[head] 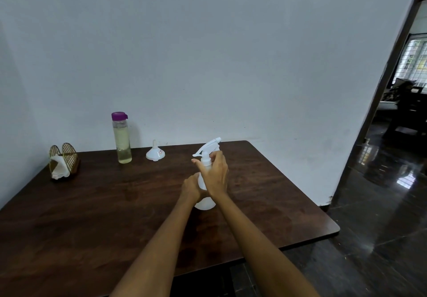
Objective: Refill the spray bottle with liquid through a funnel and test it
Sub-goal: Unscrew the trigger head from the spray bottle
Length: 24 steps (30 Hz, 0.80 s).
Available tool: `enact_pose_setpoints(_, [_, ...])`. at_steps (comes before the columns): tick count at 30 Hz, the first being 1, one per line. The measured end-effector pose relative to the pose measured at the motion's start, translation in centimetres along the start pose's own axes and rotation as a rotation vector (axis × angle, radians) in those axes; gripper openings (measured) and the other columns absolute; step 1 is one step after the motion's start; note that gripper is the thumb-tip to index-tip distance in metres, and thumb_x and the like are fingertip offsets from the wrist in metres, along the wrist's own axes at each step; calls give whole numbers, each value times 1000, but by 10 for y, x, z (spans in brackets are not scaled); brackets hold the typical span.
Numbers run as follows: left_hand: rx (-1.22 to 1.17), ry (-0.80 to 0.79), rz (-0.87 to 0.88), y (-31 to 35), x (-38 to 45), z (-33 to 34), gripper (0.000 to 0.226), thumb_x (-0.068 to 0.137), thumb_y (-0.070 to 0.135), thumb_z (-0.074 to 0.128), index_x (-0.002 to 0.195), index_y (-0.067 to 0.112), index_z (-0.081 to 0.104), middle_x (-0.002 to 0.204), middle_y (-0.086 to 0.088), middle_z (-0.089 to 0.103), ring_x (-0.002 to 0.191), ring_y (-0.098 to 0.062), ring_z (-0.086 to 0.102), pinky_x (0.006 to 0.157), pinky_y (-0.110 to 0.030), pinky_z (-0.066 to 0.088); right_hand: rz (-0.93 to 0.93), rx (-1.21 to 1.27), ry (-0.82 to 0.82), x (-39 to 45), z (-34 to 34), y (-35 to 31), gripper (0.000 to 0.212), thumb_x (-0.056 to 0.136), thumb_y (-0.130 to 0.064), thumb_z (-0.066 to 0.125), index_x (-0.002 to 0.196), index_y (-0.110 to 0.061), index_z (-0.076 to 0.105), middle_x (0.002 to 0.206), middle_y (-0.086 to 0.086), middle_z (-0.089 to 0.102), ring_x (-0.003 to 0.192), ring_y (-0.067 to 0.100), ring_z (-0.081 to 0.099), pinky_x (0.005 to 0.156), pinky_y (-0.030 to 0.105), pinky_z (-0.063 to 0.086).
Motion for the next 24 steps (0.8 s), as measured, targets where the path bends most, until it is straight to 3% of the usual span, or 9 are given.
enact_pose_setpoints(4, [15, -12, -3, -1, 0, 1, 56, 87, 33, 64, 133, 7, 45, 132, -12, 56, 123, -25, 53, 100, -32, 42, -12, 22, 16, 4, 1, -4, 28, 82, -26, 67, 93, -2, 58, 93, 12, 60, 80, 16, 54, 68, 27, 46])
enact_pose_setpoints(9, [34, -24, -15, -2, 3, 3, 58, 86, 37, 64, 132, 9, 45, 133, -11, 56, 122, -24, 53, 100, -32, 42, -12, 77, -26, 2, 4, -9, 40, 82, -30, 43, 99, 2, 61, 98, 17, 60, 81, 13, 52, 68, 19, 42])
enact_pose_setpoints(13, [40, -16, 4, 0, 3, 3, 64, 83, 39, 67, 134, 9, 43, 135, -10, 54, 124, -24, 51, 100, -31, 41, -32, 80, -3, 7, -3, -10, 39, 76, -35, 56, 94, -1, 61, 95, 13, 62, 81, 13, 54, 67, 11, 41])
enact_pose_setpoints(16, [38, -11, -6, -3, 6, 5, 62, 82, 42, 68, 130, 10, 47, 132, -9, 56, 121, -23, 53, 97, -29, 42, -111, 30, -82, 5, 1, -16, 38, 72, -27, 57, 98, 0, 60, 96, 14, 61, 83, 18, 57, 72, 24, 49])
enact_pose_setpoints(20, [16, -16, -13, -4, 6, 6, 62, 85, 40, 64, 135, 10, 42, 138, -10, 51, 128, -23, 48, 104, -31, 38, -133, -186, -96, 3, 6, -18, 39, 80, -37, 64, 103, -5, 59, 100, 8, 60, 92, 18, 56, 71, 31, 48])
enact_pose_setpoints(24, [-145, -7, -8, -11, 6, 7, 76, 72, 43, 78, 134, 12, 45, 134, -7, 55, 123, -23, 50, 98, -31, 42, -127, -66, -67, 25, -6, -32, 24, 87, -25, 62, 85, -1, 61, 81, 11, 63, 74, 21, 58, 63, 29, 46])
Point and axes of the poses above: each hand's wrist, its own x-axis towards the middle knuckle, its own z-axis out of the palm, y = z × x, the point moved 9 cm from there along x, towards the middle knuckle
